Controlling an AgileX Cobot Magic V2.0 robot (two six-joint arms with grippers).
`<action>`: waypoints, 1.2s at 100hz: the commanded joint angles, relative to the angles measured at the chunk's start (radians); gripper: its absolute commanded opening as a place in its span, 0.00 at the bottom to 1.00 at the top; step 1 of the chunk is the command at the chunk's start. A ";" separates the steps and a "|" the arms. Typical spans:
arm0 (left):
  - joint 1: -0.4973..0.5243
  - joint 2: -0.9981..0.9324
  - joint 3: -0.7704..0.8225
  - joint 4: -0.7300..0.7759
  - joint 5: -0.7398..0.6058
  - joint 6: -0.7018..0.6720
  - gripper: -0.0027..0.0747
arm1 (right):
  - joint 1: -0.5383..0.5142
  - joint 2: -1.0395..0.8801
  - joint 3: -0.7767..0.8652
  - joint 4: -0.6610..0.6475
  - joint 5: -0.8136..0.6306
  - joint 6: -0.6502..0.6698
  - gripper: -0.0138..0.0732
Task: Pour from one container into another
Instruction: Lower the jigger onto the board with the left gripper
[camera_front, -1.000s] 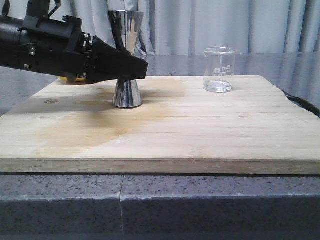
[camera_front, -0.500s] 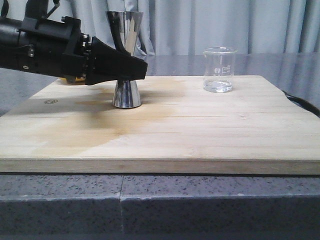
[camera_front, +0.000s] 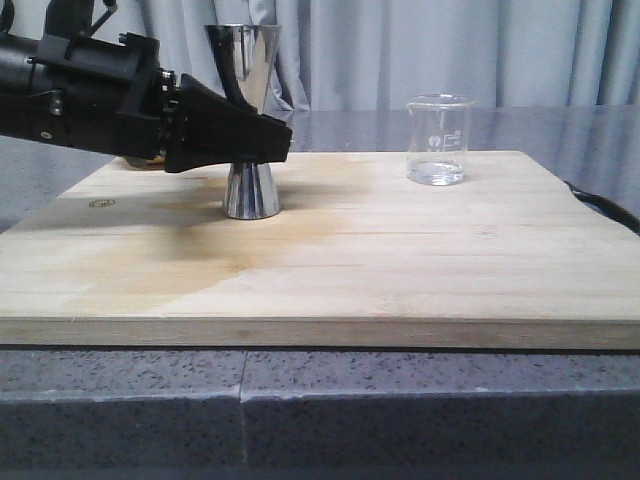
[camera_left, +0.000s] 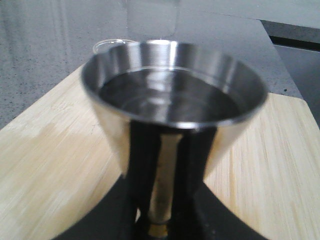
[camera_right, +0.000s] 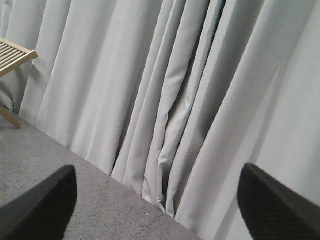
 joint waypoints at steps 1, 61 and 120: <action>0.001 -0.048 -0.016 -0.015 0.105 -0.006 0.01 | -0.006 -0.023 -0.034 0.032 -0.033 -0.005 0.81; 0.001 -0.048 -0.016 0.003 0.105 -0.032 0.01 | -0.006 -0.023 -0.034 0.032 -0.033 -0.005 0.81; 0.001 -0.048 -0.016 0.027 0.105 -0.033 0.01 | -0.006 -0.023 -0.034 0.032 -0.033 -0.005 0.81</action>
